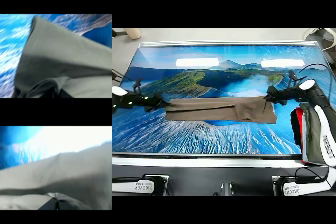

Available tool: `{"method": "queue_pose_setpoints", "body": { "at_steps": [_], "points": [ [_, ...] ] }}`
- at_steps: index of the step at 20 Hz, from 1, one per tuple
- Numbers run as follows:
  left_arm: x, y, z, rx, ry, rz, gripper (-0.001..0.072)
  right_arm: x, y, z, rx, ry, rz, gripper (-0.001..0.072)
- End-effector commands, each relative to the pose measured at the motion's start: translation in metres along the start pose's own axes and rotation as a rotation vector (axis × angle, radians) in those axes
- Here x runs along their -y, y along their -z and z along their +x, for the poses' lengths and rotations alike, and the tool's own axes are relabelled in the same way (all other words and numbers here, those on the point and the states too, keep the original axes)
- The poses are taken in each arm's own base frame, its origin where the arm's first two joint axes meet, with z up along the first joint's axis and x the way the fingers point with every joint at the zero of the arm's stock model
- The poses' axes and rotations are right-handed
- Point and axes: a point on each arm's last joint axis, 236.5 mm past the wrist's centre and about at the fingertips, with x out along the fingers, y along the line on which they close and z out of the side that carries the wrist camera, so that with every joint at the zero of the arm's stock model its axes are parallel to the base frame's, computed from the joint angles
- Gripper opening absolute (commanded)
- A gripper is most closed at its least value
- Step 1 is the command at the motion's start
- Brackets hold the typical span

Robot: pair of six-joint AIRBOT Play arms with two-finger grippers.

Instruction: Fold the shirts.

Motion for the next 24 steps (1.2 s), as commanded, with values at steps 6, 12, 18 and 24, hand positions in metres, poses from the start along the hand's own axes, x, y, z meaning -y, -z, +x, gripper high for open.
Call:
{"method": "queue_pose_setpoints", "body": {
  "at_steps": [6,12,18,24],
  "points": [
    [0.014,-0.03,-0.017,0.019,0.048,0.01,0.072,0.067,0.04,-0.021,-0.251,0.253,-0.166,0.0716],
    [0.082,-0.007,-0.059,0.064,0.089,0.174,0.072,0.07,0.081,0.023,-0.399,0.148,-0.01,0.0716],
    [0.147,0.034,-0.034,0.023,0.131,0.326,0.07,0.016,0.07,0.04,-0.335,-0.005,0.068,0.0015],
    [0.236,0.101,0.104,-0.058,0.284,0.271,0.0038,-0.076,0.056,-0.071,-0.194,-0.114,-0.096,0.0014]
  ]
}}
